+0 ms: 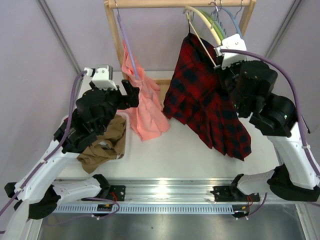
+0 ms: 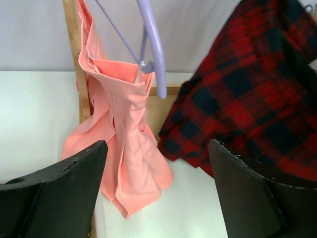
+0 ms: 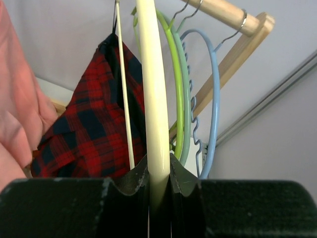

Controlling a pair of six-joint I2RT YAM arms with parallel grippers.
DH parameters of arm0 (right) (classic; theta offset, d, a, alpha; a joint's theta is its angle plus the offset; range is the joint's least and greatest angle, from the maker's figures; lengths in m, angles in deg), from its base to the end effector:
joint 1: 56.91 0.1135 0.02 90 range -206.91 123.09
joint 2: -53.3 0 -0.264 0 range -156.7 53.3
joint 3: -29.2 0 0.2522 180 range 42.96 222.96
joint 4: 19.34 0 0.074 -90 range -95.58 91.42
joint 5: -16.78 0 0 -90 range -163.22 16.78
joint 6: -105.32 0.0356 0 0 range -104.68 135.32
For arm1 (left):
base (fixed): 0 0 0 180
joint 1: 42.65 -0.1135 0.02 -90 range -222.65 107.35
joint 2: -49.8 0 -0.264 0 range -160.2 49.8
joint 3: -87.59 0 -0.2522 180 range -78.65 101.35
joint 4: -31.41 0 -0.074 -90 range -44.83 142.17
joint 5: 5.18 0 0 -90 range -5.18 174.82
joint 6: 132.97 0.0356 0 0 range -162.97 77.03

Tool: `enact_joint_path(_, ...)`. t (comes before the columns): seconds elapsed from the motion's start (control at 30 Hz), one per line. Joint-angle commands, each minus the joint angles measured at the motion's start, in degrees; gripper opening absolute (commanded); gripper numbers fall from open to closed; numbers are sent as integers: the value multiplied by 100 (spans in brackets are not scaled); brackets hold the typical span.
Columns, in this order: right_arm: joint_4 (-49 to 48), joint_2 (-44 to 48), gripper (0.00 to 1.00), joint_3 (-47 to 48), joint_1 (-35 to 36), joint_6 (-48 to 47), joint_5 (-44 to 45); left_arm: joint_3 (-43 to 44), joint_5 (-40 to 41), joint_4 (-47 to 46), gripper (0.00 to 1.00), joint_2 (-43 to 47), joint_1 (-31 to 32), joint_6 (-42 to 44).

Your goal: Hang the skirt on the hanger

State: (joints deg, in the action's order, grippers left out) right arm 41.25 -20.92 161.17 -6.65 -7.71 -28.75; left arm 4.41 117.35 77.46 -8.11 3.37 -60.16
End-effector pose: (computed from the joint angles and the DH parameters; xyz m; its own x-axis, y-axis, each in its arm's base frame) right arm 0.1356 0.1241 0.5759 0.0105 -0.4240 -0.9056 -0.1057 0.9001 -0.4227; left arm 0.1382 -0.1157 0.4826 -0.1523 -0.2011 -0.9677 0.2001 0.9525 -0.2294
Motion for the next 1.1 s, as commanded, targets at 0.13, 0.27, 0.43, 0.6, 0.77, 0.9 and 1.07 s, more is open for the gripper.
enact_joint_path(0.13,-965,-347,0,438,-719,342,-1370,52,-204,-83,88,61,-58,-39)
enact_joint_path(0.27,-1027,-969,0,912,-728,238,-1520,-19,-291,-136,89,78,-111,-56)
enact_joint_path(0.43,-1210,-1630,0,1887,-754,123,-1020,-124,-475,-179,89,60,-172,-100)
enact_joint_path(0.6,-1325,-2061,0,2460,-825,167,-931,-212,-652,-215,88,34,-260,-127)
enact_joint_path(0.77,-1571,-2220,0,2558,-834,176,-1081,-256,-766,-223,88,61,-348,-127)
enact_joint_path(0.9,-1536,-2536,0,2531,-886,289,-975,-291,-845,-241,88,104,-409,-118)
enact_joint_path(1.07,-1800,-2922,0,2531,-1018,457,-1019,-353,-959,-206,88,175,-453,-109)
